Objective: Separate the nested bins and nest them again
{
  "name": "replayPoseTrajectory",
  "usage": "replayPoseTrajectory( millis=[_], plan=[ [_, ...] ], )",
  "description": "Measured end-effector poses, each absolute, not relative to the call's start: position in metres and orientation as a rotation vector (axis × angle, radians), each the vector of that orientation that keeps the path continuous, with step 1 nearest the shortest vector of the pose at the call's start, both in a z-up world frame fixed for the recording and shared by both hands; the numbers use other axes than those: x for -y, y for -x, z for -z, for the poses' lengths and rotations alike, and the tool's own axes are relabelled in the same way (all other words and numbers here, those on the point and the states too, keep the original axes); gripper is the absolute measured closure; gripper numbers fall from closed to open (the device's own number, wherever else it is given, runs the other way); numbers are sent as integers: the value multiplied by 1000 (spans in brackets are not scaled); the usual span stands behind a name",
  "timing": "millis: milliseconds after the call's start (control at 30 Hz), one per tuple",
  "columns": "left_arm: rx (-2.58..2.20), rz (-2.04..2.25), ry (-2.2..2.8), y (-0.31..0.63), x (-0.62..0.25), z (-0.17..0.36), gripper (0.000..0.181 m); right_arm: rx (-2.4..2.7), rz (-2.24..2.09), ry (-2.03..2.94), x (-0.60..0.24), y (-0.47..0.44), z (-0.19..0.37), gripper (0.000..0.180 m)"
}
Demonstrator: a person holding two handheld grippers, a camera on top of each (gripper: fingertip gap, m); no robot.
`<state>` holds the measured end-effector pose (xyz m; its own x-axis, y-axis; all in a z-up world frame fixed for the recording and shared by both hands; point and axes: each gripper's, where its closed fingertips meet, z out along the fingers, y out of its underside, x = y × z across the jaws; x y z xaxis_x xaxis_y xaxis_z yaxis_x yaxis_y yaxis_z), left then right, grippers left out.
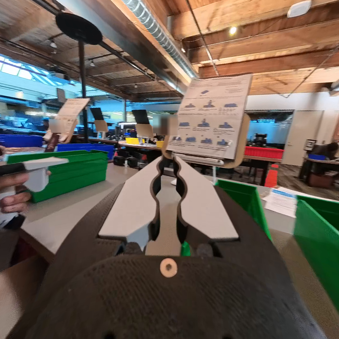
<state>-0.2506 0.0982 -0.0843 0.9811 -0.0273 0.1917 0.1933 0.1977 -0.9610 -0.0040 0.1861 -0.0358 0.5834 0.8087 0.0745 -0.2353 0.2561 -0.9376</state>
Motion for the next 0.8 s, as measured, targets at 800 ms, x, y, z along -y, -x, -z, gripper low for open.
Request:
replayPoseTrajectory(
  millis=[800],
  plan=[
    [613,-373,1282,464,57,85,135,890,-1217,1167,-146,140,65,160]
  ],
)
